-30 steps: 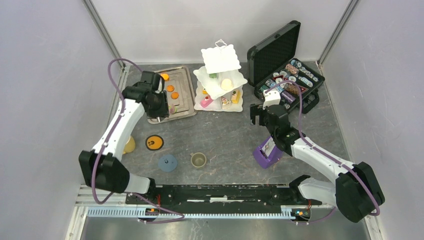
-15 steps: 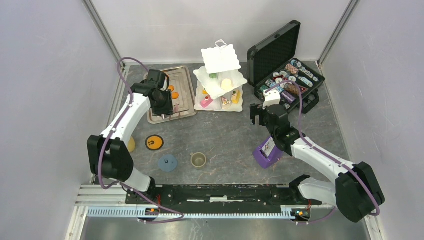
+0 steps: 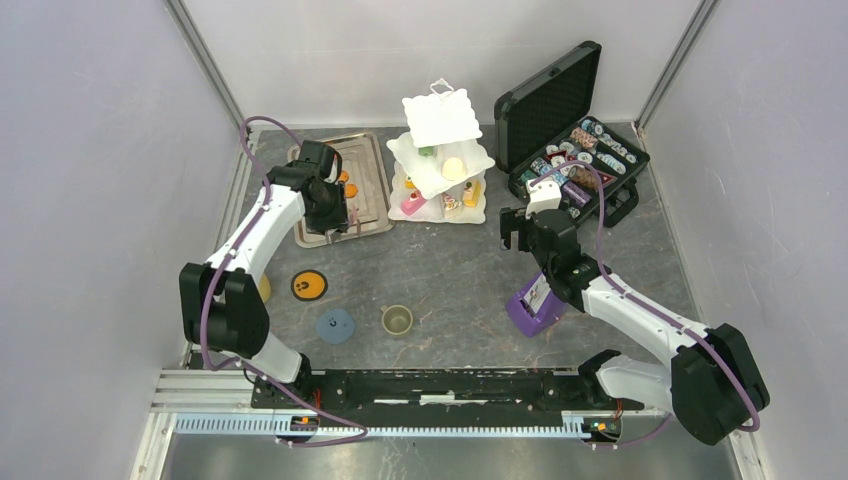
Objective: Serve the afternoon tea
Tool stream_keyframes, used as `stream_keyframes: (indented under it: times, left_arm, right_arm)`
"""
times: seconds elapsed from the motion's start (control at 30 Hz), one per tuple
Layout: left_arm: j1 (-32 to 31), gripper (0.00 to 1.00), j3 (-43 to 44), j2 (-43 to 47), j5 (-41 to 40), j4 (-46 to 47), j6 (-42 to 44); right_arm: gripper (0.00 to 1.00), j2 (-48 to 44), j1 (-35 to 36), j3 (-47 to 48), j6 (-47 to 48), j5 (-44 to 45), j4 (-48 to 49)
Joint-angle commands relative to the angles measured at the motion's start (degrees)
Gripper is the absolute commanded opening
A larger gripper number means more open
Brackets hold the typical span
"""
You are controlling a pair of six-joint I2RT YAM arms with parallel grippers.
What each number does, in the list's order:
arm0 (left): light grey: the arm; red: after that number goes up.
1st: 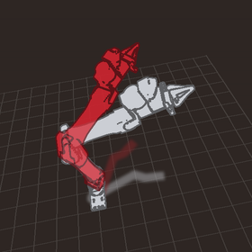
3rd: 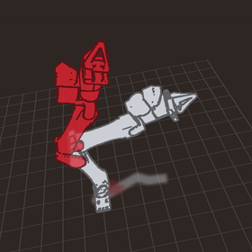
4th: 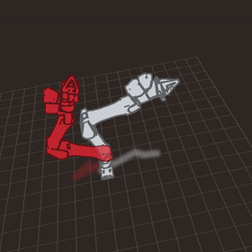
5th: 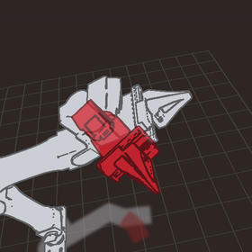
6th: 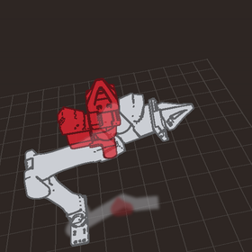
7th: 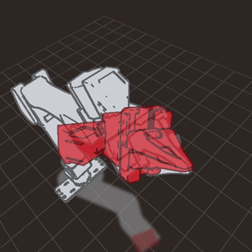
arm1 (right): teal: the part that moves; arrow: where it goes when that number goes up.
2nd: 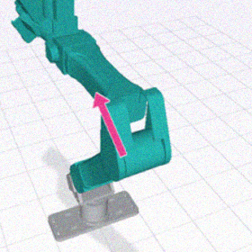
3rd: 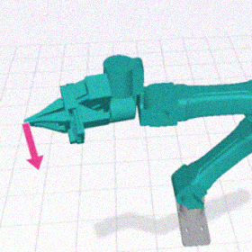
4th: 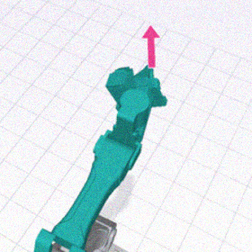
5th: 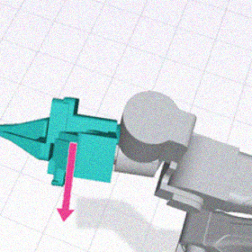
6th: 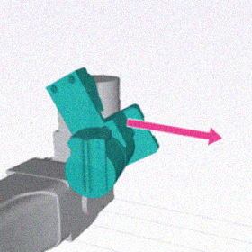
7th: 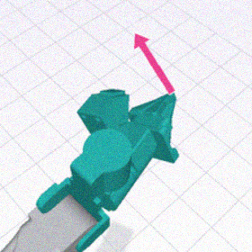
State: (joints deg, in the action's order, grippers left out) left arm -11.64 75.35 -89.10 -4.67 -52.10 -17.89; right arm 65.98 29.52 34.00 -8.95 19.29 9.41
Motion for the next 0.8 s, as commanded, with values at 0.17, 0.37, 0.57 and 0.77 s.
stream_keyframes:
  times: [0.17, 0.37, 0.57, 0.77]
  left_arm:
    - [-0.1, 0.52, -0.9, 0.6, -4.1, 1.9, 2.6]
    - [-0.1, 0.53, -0.3, -0.9, -1.2, 3.6, 2.5]
    - [-0.2, 0.51, 0.5, -3.0, -1.6, 3.8, 2.9]
    - [-0.2, 0.49, 1.6, -4.4, -1.4, 3.8, 3.4]
  right_arm:
    - [0.98, 0.5, 0.2, 1.6, -0.5, -0.4, 2.0]
    - [0.98, 0.6, 0.2, 1.6, -0.5, -0.6, 2.0]
    - [0.98, 0.2, 0.2, 1.6, -0.3, -0.1, 1.7]
    - [0.98, 0.5, 0.2, 1.6, -0.5, -0.5, 1.9]
